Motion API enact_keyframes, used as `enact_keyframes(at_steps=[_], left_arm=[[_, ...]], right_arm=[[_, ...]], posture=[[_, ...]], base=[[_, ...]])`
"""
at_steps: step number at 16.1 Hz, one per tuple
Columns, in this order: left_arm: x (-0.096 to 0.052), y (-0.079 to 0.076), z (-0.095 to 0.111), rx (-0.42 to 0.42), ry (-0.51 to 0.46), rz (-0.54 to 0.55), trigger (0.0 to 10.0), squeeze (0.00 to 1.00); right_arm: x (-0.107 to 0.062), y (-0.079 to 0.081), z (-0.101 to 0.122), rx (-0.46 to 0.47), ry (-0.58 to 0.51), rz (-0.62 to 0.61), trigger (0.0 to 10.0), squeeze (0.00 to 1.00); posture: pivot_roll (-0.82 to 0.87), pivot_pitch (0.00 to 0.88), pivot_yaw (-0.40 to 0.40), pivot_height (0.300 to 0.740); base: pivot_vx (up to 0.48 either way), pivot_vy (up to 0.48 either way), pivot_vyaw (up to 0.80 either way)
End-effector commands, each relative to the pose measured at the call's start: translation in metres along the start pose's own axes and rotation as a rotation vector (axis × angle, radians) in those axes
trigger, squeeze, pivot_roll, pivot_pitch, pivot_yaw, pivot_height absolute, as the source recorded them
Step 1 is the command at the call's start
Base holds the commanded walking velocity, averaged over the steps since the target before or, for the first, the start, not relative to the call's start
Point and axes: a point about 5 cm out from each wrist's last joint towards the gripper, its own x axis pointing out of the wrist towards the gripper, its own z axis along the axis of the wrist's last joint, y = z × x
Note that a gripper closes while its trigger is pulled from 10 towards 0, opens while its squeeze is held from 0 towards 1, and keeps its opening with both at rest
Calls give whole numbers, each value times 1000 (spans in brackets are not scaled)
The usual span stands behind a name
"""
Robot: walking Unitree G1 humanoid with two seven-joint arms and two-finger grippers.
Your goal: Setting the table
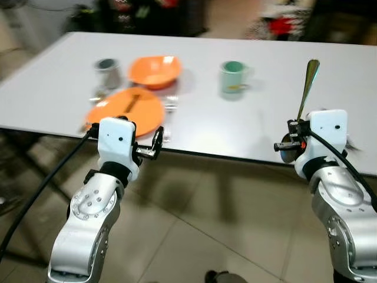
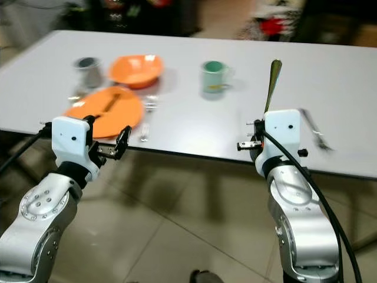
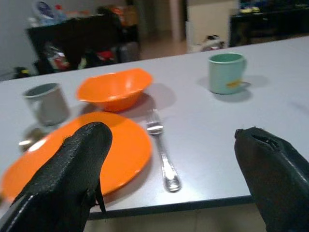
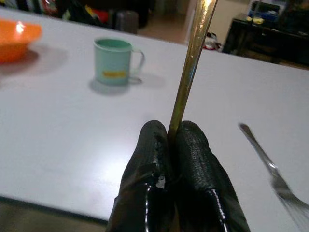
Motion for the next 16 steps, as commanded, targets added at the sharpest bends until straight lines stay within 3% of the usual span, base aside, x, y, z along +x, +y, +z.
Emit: enact_keyframes(at_steps=[1,4,6,8,13,16], left_arm=[[-1,4,-1,-5,-1,17,10000,24],[-1,3,-1,-6,-4,15,10000,4],[-1,2,-2,-11,-4,0,10000,24],[-5,-2,-5,-15,0,-34,10000,39],[-7,1,-7,-29,6,-25,10000,43],[-10,1,-8,-28,8,-35,10000,43]], right_arm=[[0,2,-1,-27,34,27,10000,0],[2,-3,-5,-84,78,22,10000,0],[4,-8,-5,-173,73,-1,10000,0],[4,-9,-11,-122,104,1,10000,0],[8,-8,-13,-168,126,10,10000,0],[10,-4,-14,-120,129,51,10000,0]], posture=[[-116,59,61,740],[-120,56,60,740],[-119,54,58,740],[-112,45,55,740],[-105,36,36,740],[-98,29,26,740]], base=[[0,0,-800],[0,0,-796],[0,0,-666],[0,0,-519],[287,0,0],[324,0,0]])
